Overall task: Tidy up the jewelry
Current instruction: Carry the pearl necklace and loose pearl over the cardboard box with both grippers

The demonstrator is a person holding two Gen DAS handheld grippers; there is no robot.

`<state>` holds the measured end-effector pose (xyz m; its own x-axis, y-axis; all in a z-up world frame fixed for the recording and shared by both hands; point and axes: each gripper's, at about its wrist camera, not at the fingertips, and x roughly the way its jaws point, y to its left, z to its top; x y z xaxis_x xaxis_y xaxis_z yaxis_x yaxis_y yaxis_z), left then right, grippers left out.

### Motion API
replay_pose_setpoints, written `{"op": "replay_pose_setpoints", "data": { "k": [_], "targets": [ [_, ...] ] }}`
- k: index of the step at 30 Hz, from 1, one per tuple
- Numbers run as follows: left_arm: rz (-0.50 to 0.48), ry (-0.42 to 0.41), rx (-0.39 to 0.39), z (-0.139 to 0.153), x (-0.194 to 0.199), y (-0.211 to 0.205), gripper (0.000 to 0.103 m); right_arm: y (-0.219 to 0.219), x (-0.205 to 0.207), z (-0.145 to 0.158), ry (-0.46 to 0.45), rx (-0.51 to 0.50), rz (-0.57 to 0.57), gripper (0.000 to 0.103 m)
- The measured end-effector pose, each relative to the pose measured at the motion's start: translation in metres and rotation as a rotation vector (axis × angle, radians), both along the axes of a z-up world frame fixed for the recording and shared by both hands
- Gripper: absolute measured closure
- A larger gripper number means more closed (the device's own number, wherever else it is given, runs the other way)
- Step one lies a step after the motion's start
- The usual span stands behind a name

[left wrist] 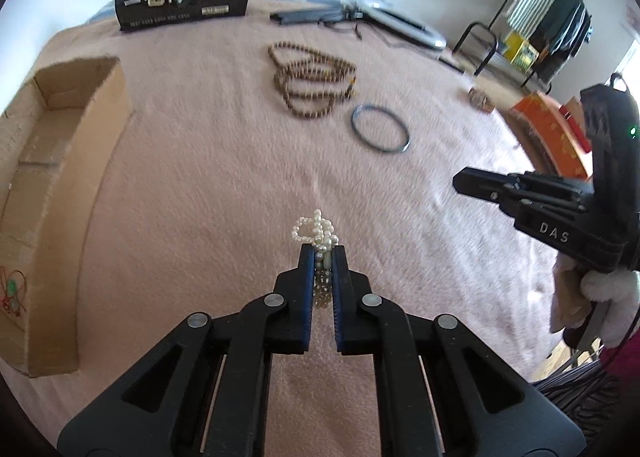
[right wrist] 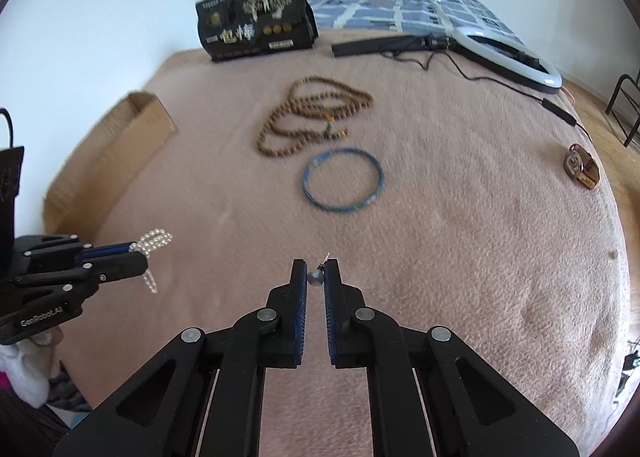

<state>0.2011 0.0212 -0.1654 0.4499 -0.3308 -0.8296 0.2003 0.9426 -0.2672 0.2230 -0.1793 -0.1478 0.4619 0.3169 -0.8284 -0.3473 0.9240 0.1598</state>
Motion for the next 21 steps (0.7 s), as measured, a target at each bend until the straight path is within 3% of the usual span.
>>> {"op": "replay_pose_setpoints", "data": {
  "k": [9, 21],
  "targets": [
    [0.067, -0.074, -0.054, 0.034, 0.003, 0.031, 0.097, 0.010, 0.001, 0.032, -0.062, 0.062, -0.005, 0.096],
    [0.168, -0.121, -0.056, 0.055, 0.006, 0.085, 0.097, 0.050, 0.014, 0.061, -0.129, 0.095, 0.040, 0.096]
  ]
}}
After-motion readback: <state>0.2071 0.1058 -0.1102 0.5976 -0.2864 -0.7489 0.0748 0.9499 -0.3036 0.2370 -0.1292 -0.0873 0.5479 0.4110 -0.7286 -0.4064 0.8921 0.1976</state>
